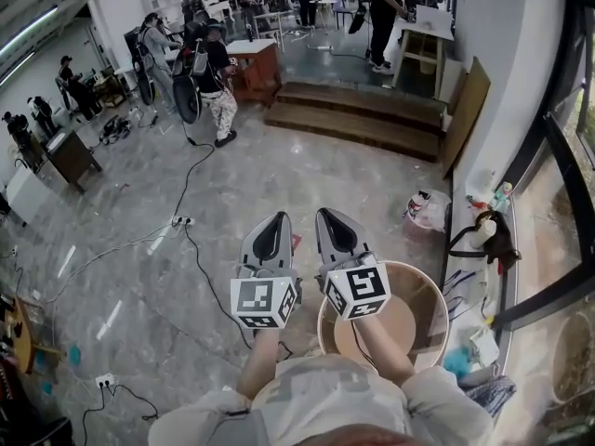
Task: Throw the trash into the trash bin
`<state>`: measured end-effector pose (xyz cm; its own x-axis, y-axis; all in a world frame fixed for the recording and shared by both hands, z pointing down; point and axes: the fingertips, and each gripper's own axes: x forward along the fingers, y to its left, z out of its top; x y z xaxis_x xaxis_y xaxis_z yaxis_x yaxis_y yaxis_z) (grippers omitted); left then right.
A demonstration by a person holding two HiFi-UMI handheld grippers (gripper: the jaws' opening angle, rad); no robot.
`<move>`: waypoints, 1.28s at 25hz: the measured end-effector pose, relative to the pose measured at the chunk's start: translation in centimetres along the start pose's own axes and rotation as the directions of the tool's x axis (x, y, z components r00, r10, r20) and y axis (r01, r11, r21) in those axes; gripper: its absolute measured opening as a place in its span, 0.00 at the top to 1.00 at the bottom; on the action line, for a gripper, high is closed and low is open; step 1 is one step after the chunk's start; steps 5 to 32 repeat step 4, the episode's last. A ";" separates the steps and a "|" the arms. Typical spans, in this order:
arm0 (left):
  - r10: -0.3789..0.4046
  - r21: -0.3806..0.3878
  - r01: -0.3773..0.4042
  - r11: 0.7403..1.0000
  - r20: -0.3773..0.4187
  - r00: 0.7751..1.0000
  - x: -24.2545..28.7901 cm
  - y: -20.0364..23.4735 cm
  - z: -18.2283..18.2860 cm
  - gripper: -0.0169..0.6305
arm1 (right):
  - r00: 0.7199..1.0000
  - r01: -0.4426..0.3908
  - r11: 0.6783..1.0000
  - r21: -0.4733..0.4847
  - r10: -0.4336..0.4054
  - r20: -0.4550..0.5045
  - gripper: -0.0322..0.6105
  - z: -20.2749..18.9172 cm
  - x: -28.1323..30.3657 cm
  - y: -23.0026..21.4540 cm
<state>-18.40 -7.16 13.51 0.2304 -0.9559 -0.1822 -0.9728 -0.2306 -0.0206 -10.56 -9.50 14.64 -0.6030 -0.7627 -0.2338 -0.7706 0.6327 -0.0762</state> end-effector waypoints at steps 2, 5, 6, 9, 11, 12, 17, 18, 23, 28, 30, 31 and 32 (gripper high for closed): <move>0.000 -0.003 0.000 1.000 0.003 1.000 -0.3 0.1 0.1 0.95 | 1.000 -0.014 1.000 -0.010 0.014 0.007 0.93 0.1 0.0 0.6; -0.003 -0.006 0.003 1.000 0.008 1.000 -0.6 0.3 0.2 0.95 | 0.999 -0.030 1.000 -0.007 0.030 0.015 0.93 0.2 0.0 1.3; -0.003 -0.006 0.003 1.000 0.008 1.000 -0.6 0.3 0.2 0.95 | 0.999 -0.030 1.000 -0.007 0.030 0.015 0.93 0.2 0.0 1.3; -0.003 -0.006 0.003 1.000 0.008 1.000 -0.6 0.3 0.2 0.95 | 0.999 -0.030 1.000 -0.007 0.030 0.015 0.93 0.2 0.0 1.3; -0.003 -0.006 0.003 1.000 0.008 1.000 -0.6 0.3 0.2 0.95 | 0.999 -0.030 1.000 -0.007 0.030 0.015 0.93 0.2 0.0 1.3; -0.003 -0.006 0.003 1.000 0.008 1.000 -0.6 0.3 0.2 0.95 | 0.999 -0.030 1.000 -0.007 0.030 0.015 0.93 0.2 0.0 1.3; -0.003 -0.006 0.003 1.000 0.008 1.000 -0.6 0.3 0.2 0.95 | 0.999 -0.030 1.000 -0.007 0.030 0.015 0.93 0.2 0.0 1.3; -0.003 -0.006 0.003 1.000 0.008 1.000 -0.6 0.3 0.2 0.95 | 0.999 -0.030 1.000 -0.007 0.030 0.015 0.93 0.2 0.0 1.3; -0.003 -0.006 0.003 1.000 0.008 1.000 -0.6 0.3 0.2 0.95 | 0.999 -0.030 1.000 -0.007 0.030 0.015 0.93 0.2 0.0 1.3; -0.003 -0.006 0.003 1.000 0.008 1.000 -0.6 0.3 0.2 0.95 | 0.999 -0.030 1.000 -0.007 0.030 0.015 0.93 0.2 0.0 1.3; -0.003 -0.006 0.003 1.000 0.008 1.000 -0.6 0.3 0.2 0.95 | 0.999 -0.030 1.000 -0.007 0.030 0.015 0.93 0.2 0.0 1.3; -0.003 -0.006 0.003 1.000 0.008 1.000 -0.6 0.3 0.2 0.95 | 0.999 -0.030 1.000 -0.007 0.030 0.015 0.93 0.2 0.0 1.3; -0.003 -0.006 0.003 1.000 0.008 1.000 -0.6 0.3 0.2 0.95 | 0.999 -0.030 1.000 -0.007 0.030 0.015 0.93 0.2 0.0 1.3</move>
